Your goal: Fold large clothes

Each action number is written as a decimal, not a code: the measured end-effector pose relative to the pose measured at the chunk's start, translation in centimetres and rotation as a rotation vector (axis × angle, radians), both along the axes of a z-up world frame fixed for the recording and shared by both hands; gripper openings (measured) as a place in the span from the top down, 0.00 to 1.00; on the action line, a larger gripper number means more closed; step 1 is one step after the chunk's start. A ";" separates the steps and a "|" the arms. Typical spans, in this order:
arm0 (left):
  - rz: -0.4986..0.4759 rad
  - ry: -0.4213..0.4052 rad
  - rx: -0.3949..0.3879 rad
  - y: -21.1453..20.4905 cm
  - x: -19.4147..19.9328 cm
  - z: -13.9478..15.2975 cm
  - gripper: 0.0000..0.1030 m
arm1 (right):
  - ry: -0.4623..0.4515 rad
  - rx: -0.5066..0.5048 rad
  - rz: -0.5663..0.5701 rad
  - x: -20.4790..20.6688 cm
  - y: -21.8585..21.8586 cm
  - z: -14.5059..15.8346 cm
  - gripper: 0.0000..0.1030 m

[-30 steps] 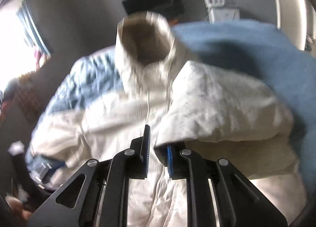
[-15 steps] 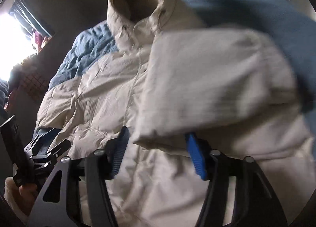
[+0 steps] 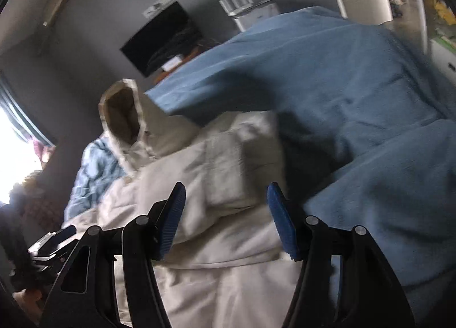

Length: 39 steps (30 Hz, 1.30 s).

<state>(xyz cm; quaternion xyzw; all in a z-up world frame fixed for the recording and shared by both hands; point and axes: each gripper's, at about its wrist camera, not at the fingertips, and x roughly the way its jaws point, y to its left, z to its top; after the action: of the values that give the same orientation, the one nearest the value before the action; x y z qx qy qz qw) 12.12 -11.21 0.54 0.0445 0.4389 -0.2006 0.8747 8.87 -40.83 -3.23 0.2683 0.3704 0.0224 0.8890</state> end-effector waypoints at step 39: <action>0.321 0.077 -0.024 13.3 1.5 -7.8 1.00 | 0.059 -0.258 0.276 1.8 7.0 -5.4 0.45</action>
<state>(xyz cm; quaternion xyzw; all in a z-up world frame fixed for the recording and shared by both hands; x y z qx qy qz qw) 13.67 2.08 -7.24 -0.0446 0.4712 -0.0652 0.8785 10.69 -33.79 -8.62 0.0993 0.4295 0.0884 0.8932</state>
